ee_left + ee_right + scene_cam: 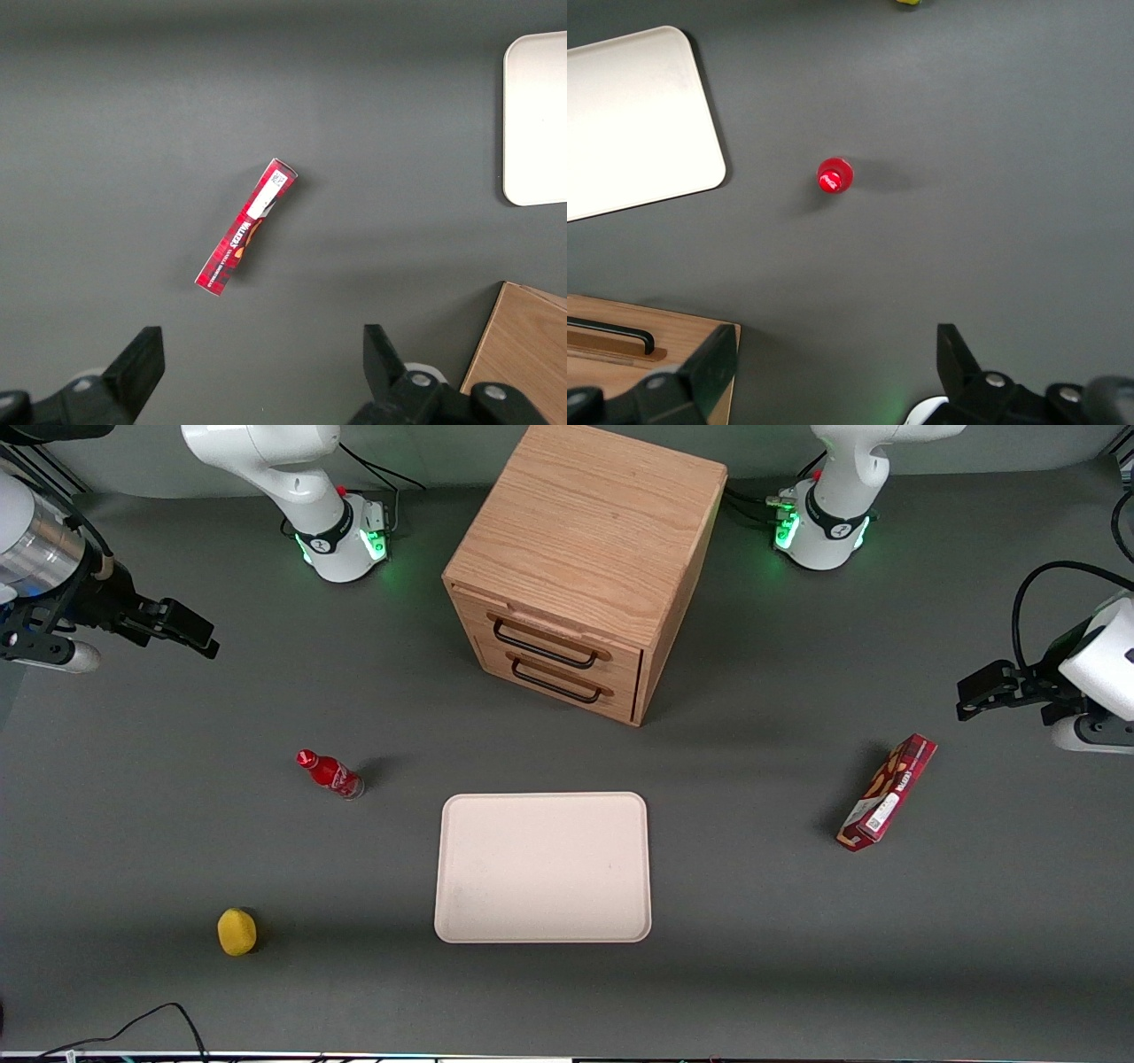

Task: Open upper drawer
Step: 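Lift the right gripper from its rest pose toward the wooden cabinet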

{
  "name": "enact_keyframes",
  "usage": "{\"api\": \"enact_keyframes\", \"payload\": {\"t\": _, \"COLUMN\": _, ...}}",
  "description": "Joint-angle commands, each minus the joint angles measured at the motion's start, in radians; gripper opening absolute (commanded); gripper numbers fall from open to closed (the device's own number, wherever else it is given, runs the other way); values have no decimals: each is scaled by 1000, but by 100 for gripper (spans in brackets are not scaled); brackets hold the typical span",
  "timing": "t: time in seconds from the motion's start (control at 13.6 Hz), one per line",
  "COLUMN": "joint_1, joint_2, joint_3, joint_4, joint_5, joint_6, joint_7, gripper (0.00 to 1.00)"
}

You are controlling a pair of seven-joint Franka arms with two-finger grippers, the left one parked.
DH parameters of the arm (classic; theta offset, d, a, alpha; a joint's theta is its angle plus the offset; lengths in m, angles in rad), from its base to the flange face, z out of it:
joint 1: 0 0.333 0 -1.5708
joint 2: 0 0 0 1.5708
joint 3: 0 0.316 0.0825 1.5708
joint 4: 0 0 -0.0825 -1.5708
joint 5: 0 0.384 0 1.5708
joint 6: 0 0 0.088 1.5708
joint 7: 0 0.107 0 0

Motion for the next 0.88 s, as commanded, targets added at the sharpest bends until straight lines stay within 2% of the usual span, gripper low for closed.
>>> {"api": "enact_keyframes", "payload": {"t": 0.0, "joint_1": 2, "joint_2": 16, "joint_3": -6, "joint_4": 35, "joint_5": 6, "joint_6": -33, "joint_7": -25, "gripper": 100}}
{"api": "enact_keyframes", "payload": {"t": 0.44, "joint_1": 2, "joint_2": 10, "joint_3": -9, "joint_4": 66, "joint_5": 9, "joint_6": -36, "joint_7": -48, "gripper": 100}}
{"api": "enact_keyframes", "payload": {"t": 0.66, "joint_1": 4, "joint_2": 6, "joint_3": 64, "joint_4": 95, "joint_5": 14, "joint_6": -62, "joint_7": -413, "gripper": 100}}
{"api": "enact_keyframes", "payload": {"t": 0.81, "joint_1": 5, "joint_2": 35, "joint_3": 138, "joint_4": 107, "joint_5": 23, "joint_6": -44, "joint_7": -448, "gripper": 100}}
